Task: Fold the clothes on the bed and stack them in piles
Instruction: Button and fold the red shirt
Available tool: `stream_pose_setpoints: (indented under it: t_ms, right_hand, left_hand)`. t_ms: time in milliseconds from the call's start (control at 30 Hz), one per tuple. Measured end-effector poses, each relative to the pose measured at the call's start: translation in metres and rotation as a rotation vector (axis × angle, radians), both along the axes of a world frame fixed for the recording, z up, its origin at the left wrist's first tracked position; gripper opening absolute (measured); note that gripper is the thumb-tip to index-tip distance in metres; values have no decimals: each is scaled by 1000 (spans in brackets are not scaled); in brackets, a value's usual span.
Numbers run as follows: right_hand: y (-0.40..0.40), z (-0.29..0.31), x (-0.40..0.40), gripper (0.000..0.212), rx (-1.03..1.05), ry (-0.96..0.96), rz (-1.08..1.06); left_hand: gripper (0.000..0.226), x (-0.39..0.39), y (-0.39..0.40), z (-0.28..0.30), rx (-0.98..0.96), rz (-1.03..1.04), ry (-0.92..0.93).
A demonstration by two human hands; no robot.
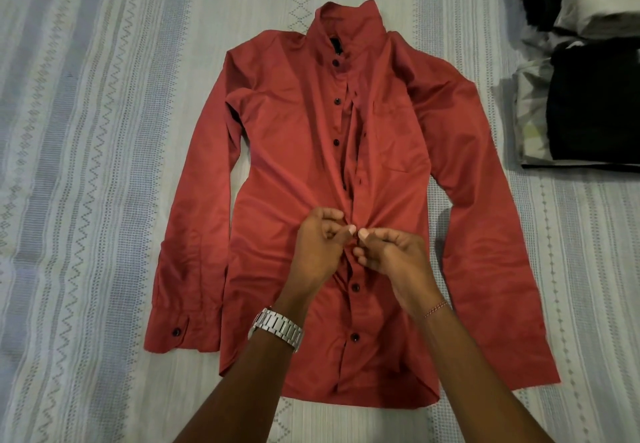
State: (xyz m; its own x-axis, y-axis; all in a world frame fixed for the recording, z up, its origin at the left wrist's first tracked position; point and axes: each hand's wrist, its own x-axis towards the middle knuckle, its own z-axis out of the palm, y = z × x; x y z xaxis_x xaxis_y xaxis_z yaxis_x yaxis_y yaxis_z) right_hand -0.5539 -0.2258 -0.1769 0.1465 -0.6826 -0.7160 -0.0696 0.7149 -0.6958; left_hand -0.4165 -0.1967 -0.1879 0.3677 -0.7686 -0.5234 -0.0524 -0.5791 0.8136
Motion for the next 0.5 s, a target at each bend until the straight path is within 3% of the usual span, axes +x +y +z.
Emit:
stream_pose_setpoints:
  t_ms: [67,133,200,267,367,500]
  right_hand:
    - [-1,-7,-5,28,-182,376,254]
    - [-7,-4,-2,35,-437,613,327]
    - [-17,7,10,19,-656,617,229]
    - [-31,9,28,5,-749,552,184]
    - [-47,-15,44,19,-733,574,245]
    - [-59,-37,44,27,-655,733,281]
  left_hand:
    - [31,6,1,-2,48,-98,-130]
    - [33,9,-6,3,24,-169,-318]
    - [19,10,-21,11,-142,-154,-451]
    - [13,10,-40,14,-255,-182,-533]
    - [8,13,-58,0,-157,-256,-604]
    - [10,20,-62,-17,48,-127,-592]
